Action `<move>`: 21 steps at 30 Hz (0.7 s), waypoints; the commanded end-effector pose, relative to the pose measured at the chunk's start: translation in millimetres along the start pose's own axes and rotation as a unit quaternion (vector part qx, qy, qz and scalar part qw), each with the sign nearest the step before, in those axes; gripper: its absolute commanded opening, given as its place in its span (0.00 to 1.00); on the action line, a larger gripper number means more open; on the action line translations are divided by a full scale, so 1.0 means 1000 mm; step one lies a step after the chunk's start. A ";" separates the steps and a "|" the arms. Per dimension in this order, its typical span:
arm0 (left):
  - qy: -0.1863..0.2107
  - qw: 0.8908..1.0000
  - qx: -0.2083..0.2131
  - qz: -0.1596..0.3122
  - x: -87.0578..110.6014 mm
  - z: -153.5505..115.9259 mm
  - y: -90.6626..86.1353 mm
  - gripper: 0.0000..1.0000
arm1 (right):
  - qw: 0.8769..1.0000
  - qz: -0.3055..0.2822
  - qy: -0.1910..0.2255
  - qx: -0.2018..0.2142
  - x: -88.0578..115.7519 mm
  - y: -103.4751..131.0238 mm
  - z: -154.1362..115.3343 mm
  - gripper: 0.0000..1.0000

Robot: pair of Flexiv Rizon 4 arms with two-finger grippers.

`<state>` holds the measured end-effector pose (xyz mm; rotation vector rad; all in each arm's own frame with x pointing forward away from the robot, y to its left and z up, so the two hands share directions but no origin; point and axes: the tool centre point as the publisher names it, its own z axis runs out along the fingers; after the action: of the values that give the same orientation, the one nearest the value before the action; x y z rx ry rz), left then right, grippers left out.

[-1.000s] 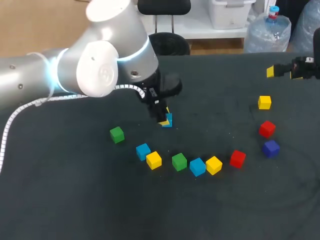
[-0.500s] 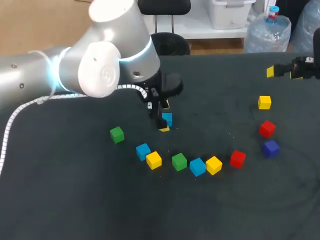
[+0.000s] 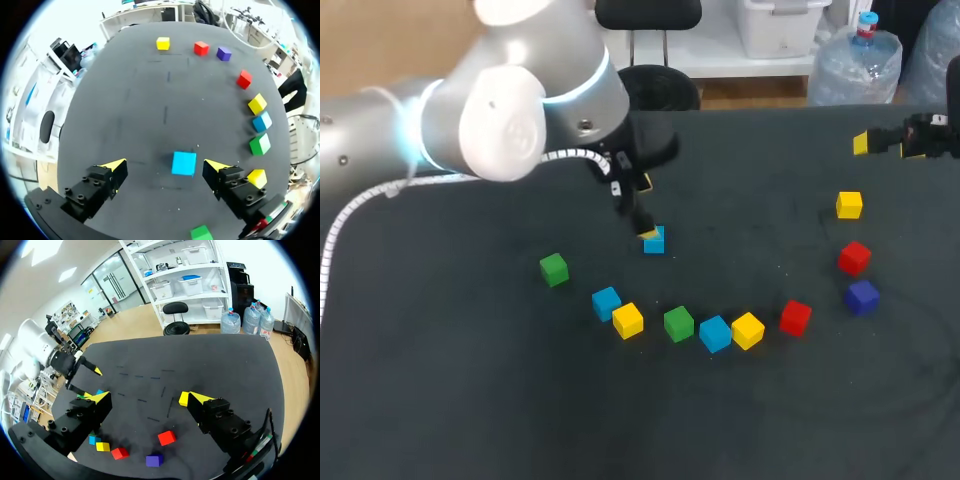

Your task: Place the blue cubes, place green cubes on the blue cubes, place the yellow cubes on the green cubes, then place the red cubes on the yellow cubes, and place purple cube on the red cubes.

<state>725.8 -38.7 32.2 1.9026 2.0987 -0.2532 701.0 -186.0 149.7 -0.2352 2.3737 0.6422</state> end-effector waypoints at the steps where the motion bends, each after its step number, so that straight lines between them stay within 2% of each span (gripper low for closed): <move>1: -0.002 1.000 -0.019 -0.010 0.011 -0.017 -0.009 1.00 | 1.000 0.000 -0.001 0.002 0.000 0.001 0.000 1.00; 8: 0.008 0.998 -0.037 -0.040 0.026 -0.034 -0.016 1.00 | 1.000 0.000 -0.001 0.002 0.000 0.001 0.000 1.00; 21: 0.017 0.993 -0.065 -0.101 0.058 -0.055 -0.042 1.00 | 1.000 0.000 -0.001 0.002 0.000 0.001 0.000 1.00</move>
<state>688.0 19.6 58.9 1.6623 2.2889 -0.1613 701.0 -186.0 149.7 -0.2352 2.3737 0.6422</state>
